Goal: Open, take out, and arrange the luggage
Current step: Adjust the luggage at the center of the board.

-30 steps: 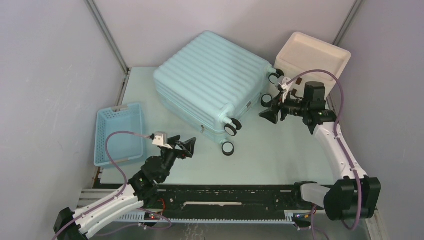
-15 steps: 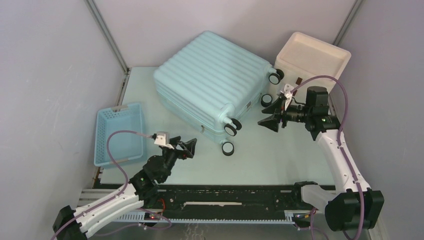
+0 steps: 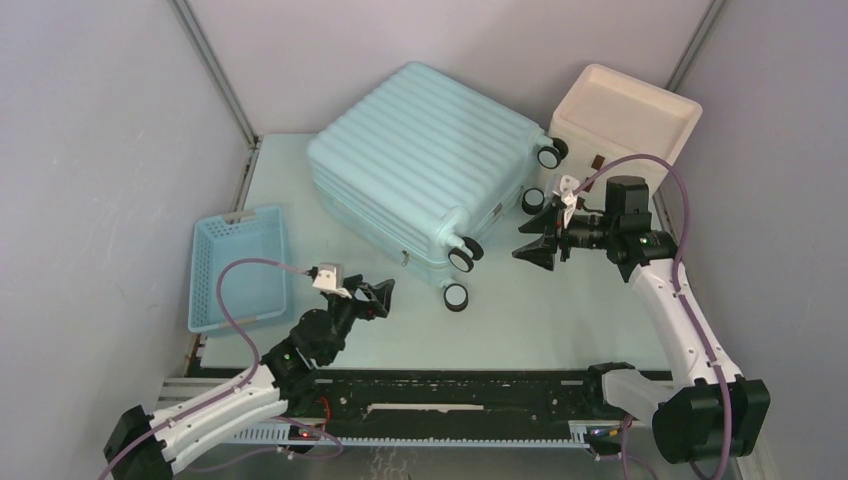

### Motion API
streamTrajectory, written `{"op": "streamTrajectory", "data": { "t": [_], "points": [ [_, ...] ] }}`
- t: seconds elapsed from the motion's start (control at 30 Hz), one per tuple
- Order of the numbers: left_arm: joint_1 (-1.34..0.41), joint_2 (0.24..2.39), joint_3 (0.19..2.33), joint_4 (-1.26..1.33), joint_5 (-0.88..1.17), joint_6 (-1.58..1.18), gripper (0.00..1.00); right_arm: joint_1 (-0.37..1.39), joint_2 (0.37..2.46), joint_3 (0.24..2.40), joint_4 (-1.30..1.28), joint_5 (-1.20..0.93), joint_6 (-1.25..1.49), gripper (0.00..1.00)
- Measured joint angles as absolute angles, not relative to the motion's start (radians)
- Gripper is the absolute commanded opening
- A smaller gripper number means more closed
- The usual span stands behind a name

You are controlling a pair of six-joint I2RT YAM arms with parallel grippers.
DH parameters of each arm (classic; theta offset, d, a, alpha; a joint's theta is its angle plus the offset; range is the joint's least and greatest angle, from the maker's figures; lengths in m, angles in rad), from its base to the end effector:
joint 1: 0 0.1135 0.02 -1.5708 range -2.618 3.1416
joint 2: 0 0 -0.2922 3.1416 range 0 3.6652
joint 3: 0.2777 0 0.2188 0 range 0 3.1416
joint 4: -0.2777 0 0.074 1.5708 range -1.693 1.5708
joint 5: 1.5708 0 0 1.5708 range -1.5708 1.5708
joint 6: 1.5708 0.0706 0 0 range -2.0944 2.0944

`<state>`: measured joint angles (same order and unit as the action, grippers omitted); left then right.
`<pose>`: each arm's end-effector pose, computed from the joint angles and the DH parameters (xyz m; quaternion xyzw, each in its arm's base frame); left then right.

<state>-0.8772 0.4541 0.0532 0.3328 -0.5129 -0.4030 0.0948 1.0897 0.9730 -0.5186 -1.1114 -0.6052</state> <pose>0.0968 -0.0622 0.2056 -0.0023 0.7278 -0.2457 0.6403 0.1787 0.0806 0.3451 -0.4834 0.6308 0.3589 0.4895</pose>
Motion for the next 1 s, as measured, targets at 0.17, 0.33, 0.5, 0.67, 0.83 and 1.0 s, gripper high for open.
{"op": "streamTrajectory", "data": {
  "t": [0.17,0.33,0.5,0.67,0.83,1.0],
  "points": [
    [-0.877,0.479,0.053,0.333,-0.513,-0.403,0.84,0.1,1.09,0.973,-0.528,-1.108,-0.616,0.68],
    [-0.877,0.488,0.054,0.332,-0.513,-0.403,0.84,0.107,1.09,0.966,-0.529,-1.104,-0.622,0.67],
    [-0.877,0.489,0.054,0.332,-0.513,-0.403,0.86,0.111,1.09,0.961,-0.528,-1.098,-0.622,0.67],
    [-0.877,0.483,0.054,0.332,-0.513,-0.405,0.89,0.114,1.09,0.96,-0.527,-1.097,-0.622,0.67],
    [-0.877,0.469,0.054,0.332,-0.517,-0.411,0.89,0.116,1.09,0.96,-0.528,-1.097,-0.622,0.67],
    [-0.877,0.464,0.054,0.332,-0.52,-0.411,0.89,0.125,1.09,0.96,-0.528,-1.094,-0.623,0.67]
  ]
}}
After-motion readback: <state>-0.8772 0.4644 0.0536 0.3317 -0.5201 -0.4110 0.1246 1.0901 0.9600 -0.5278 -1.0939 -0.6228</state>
